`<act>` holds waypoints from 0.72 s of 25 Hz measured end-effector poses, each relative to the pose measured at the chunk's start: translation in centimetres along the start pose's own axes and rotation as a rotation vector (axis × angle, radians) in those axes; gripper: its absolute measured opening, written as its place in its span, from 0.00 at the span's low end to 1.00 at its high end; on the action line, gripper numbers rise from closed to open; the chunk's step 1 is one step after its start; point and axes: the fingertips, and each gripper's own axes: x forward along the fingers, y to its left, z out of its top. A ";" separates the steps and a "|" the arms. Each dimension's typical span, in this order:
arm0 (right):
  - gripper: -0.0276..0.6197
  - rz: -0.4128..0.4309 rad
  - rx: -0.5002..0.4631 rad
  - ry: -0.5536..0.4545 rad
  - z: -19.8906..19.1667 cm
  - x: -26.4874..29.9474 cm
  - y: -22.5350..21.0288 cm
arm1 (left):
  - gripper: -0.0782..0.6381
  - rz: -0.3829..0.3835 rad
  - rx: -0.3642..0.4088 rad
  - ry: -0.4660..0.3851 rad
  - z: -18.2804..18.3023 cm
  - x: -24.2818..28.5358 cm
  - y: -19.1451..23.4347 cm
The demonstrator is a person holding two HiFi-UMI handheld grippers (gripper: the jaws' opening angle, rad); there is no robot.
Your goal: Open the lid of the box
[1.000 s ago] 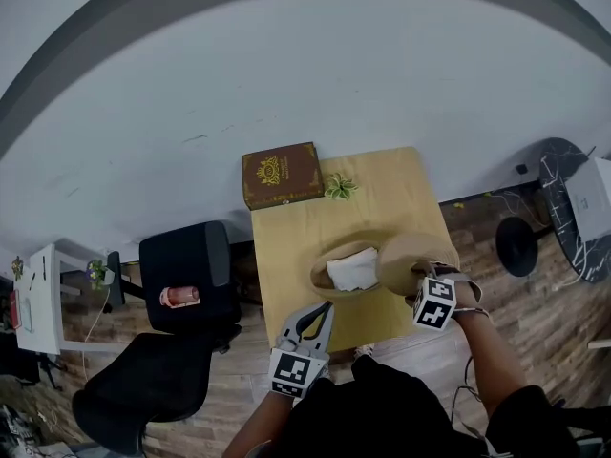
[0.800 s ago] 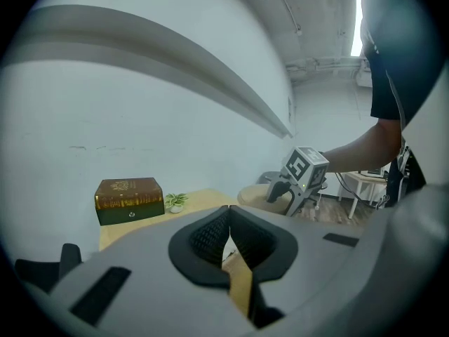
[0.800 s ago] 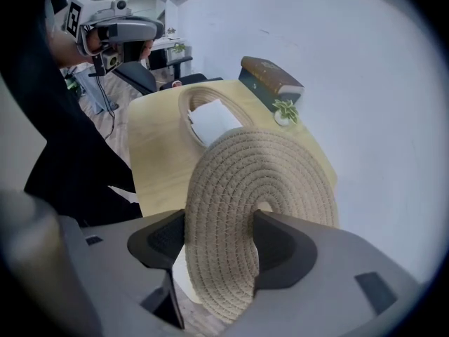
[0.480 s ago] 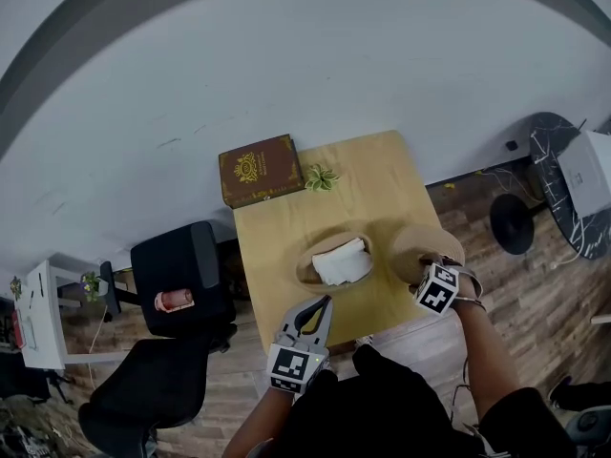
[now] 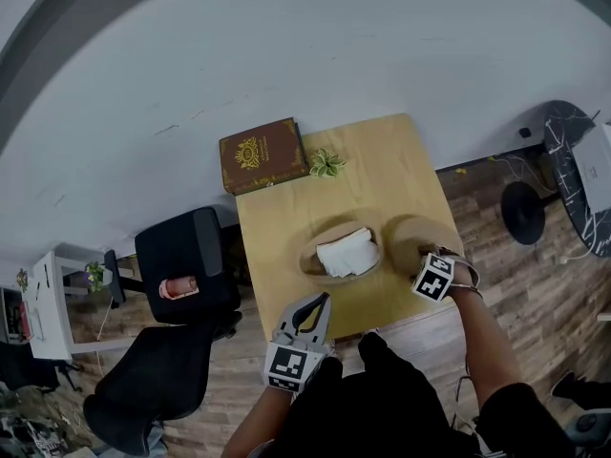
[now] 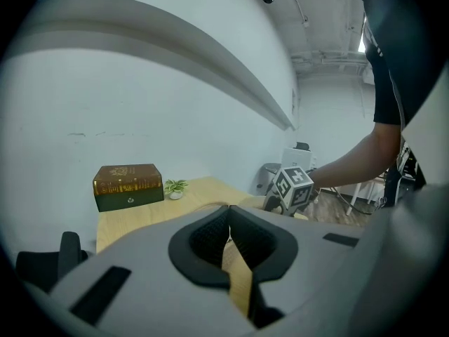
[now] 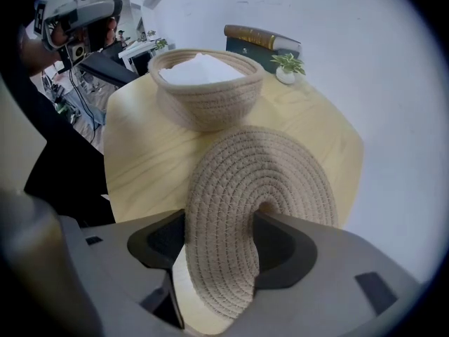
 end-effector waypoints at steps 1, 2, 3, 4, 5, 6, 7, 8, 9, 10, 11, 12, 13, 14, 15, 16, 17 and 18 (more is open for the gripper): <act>0.53 0.004 -0.003 0.000 0.1 0.3 -0.2 | 0.14 0.000 -0.002 0.006 -0.2 0.1 0.1; 0.53 0.011 -0.003 0.000 0.2 0.5 -0.3 | 0.14 0.000 -0.004 0.011 -0.3 0.2 0.1; 0.53 0.021 -0.002 -0.002 0.3 0.7 -0.3 | 0.14 -0.001 -0.005 0.014 -0.4 0.3 0.1; 0.53 0.034 0.000 -0.004 0.3 0.8 -0.3 | 0.14 -0.001 -0.007 0.015 -0.5 0.5 0.1; 0.53 0.046 0.001 -0.007 0.2 0.9 -0.3 | 0.14 0.000 -0.010 0.015 -0.4 0.6 0.1; 0.53 0.058 0.001 -0.011 0.2 0.9 -0.3 | 0.14 0.004 -0.014 0.012 -0.4 0.7 0.1; 0.53 0.067 0.000 -0.014 0.2 0.9 -0.3 | 0.14 0.010 -0.020 0.009 -0.2 0.9 0.2; 0.54 0.071 -0.003 -0.015 0.2 0.9 -0.3 | 0.14 0.017 -0.027 0.005 -0.1 1.0 0.3; 0.55 0.067 -0.010 -0.013 0.2 0.9 -0.4 | 0.14 0.021 -0.034 0.003 0.0 1.1 0.3; 0.56 0.059 -0.020 -0.014 0.2 0.8 -0.4 | 0.14 0.019 -0.038 0.004 -0.1 1.1 0.3; 0.59 0.049 -0.030 -0.018 0.4 0.5 -0.5 | 0.14 0.016 -0.040 0.005 -0.2 1.1 0.3; 0.59 0.040 -0.037 -0.026 0.8 0.0 -0.5 | 0.14 0.015 -0.040 0.005 -0.1 1.0 0.3; 0.60 0.029 -0.041 -0.040 1.3 -0.8 -0.5 | 0.14 0.017 -0.037 0.001 0.3 0.9 0.4; 0.60 0.015 -0.045 -0.059 1.8 -1.8 -0.6 | 0.14 0.019 -0.033 -0.004 0.7 0.8 0.6; 0.60 -0.004 -0.051 -0.081 2.4 -2.9 -0.6 | 0.14 0.022 -0.031 -0.010 1.1 0.7 0.7; 0.60 -0.025 -0.057 -0.106 3.0 -4.2 -0.6 | 0.14 0.024 -0.029 -0.015 1.4 0.5 0.8; 0.60 -0.046 -0.058 -0.141 3.8 -5.7 -0.6 | 0.14 0.024 -0.028 -0.021 1.7 0.2 0.8; 0.59 -0.068 -0.053 -0.185 4.8 -7.2 -0.5 | 0.14 0.024 -0.027 -0.029 1.9 -0.1 0.8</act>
